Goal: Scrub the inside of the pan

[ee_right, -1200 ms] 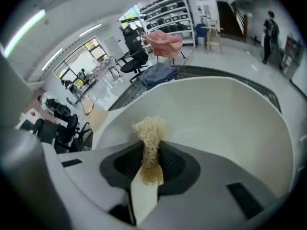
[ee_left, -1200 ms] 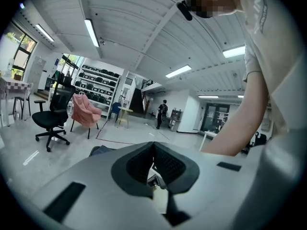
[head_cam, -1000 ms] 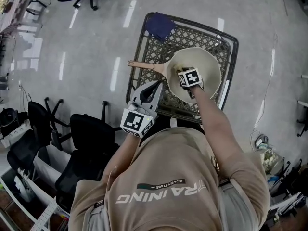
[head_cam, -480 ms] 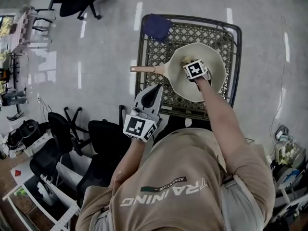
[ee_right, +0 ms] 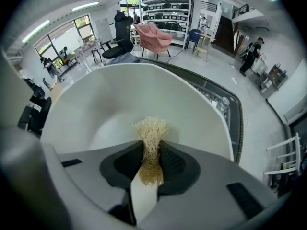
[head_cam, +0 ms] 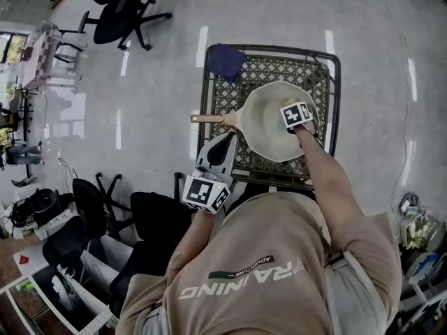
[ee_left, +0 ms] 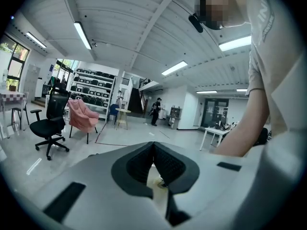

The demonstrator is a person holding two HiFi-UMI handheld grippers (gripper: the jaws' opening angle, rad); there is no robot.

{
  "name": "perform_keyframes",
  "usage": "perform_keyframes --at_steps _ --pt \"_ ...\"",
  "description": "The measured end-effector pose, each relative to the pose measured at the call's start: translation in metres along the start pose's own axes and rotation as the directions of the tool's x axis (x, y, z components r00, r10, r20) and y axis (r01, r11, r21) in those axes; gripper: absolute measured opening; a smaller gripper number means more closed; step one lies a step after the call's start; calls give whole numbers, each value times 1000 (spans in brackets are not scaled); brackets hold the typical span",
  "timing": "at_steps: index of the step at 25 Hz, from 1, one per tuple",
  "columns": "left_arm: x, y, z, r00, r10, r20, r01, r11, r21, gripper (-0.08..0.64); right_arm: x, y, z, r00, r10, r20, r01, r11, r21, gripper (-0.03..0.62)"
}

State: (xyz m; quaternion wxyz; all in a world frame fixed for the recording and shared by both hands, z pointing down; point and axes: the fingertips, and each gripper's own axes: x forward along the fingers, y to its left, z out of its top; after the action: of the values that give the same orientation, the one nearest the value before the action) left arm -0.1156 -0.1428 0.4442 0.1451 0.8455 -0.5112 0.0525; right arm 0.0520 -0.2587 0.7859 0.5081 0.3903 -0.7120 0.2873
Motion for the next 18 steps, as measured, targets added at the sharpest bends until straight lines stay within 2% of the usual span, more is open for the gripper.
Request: perform_keyframes --at_steps 3,5,7,9,12,13,16,18 --pt "-4 0 5 1000 9 27 -9 1000 -14 18 -26 20 -13 998 50 -27 -50 999 12 104" --pt "-5 0 6 999 17 42 -16 999 -30 18 -37 45 -15 991 129 -20 -128 992 6 104" --pt "-8 2 6 999 25 46 -23 999 -42 18 -37 85 -6 965 261 26 -261 965 -7 104" --pt "-12 6 4 999 30 40 -29 999 -43 18 -31 117 -2 943 331 26 -331 944 -18 104" --pt "-26 17 -2 998 66 19 -65 997 -47 18 -11 151 6 936 353 11 -352 934 -58 104" --pt "-32 20 -4 997 79 10 -78 996 -47 18 -5 157 5 941 340 -5 -339 938 -67 104" --pt "-44 28 -10 994 106 -8 -106 993 -50 18 10 143 -2 971 235 -46 -238 969 -65 104" --pt "-47 33 -13 993 118 -5 -118 991 -56 18 16 130 -7 977 209 -45 -212 975 -72 107"
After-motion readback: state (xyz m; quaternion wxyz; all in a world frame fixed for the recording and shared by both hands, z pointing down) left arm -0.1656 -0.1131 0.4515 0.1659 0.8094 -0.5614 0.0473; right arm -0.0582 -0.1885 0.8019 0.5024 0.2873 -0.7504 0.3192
